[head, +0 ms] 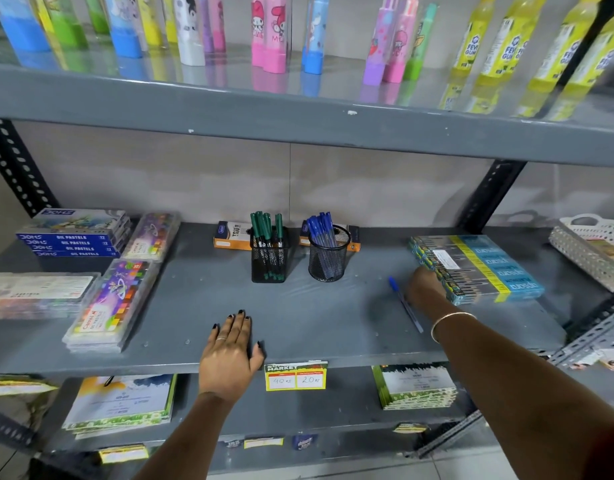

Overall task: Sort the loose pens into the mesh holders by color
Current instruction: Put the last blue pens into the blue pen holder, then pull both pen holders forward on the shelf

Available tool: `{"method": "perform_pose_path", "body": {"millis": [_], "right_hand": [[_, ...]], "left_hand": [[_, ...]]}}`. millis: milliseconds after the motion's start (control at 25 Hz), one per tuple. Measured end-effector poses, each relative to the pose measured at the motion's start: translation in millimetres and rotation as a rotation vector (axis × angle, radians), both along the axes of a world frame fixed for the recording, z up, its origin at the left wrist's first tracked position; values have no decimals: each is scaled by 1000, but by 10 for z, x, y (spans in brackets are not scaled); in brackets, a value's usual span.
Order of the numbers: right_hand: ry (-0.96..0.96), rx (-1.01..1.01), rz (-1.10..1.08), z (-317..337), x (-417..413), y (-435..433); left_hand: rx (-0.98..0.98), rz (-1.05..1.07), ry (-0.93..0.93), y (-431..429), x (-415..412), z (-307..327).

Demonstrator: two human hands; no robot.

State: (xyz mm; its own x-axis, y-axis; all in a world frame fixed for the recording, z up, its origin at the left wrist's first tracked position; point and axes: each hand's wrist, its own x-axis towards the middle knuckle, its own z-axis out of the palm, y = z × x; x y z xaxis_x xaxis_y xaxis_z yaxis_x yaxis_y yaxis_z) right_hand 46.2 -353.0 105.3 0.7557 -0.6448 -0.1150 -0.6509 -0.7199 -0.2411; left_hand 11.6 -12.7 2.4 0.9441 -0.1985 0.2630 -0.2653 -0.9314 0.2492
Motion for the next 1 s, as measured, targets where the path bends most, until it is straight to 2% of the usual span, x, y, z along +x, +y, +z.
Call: {"method": "perform_pose_path", "body": {"millis": [320,480,680,880,1000], "right_hand": [[-98,27,14,-32,-20,223],[-338,134,20,430,344,381],[-534,116,165,988,820,834],[-281,62,250,758,985,1165],[-194,50,303,571,1010,1219]], "left_hand": [[22,1,17,6,8,-21],[16,6,15,4,10,-14],[14,4,3,5,8,-3],[11,-1,15,-2,4,11],[-12,-1,0,7,13,-20]]}}
